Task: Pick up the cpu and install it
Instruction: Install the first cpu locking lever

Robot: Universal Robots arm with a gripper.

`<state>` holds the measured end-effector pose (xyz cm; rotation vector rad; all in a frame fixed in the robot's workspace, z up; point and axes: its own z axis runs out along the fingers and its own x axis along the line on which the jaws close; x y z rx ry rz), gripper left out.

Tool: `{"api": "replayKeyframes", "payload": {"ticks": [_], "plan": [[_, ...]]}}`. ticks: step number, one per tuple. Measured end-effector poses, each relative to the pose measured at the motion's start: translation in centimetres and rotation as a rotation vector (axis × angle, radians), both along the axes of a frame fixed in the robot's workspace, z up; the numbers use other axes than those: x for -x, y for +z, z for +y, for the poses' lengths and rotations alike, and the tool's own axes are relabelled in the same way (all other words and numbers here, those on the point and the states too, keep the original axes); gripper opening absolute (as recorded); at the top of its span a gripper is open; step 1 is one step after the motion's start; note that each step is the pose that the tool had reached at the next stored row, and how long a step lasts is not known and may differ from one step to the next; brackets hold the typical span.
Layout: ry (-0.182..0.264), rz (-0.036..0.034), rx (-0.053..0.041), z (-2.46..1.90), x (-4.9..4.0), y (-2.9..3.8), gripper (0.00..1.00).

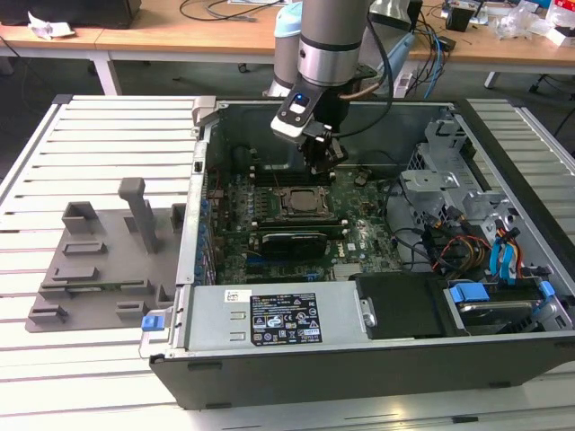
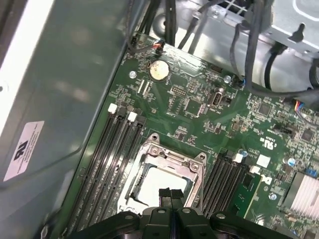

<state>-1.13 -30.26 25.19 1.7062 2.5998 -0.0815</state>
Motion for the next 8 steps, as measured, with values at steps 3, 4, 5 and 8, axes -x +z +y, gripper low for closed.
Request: {"api": "replayKeyframes", "payload": {"ticks": [3, 4, 5, 8], "plan": [[0.085, 0.0, -0.0001, 0.0, 0.0, 0.0, 0.11], [0.102, 0.0, -0.0001, 0.0, 0.0, 0.0, 0.11], [0.112, 0.0, -0.0001, 0.0, 0.0, 0.0, 0.11], [0.143, 0.0, -0.0001, 0.0, 0.0, 0.0, 0.11]]}}
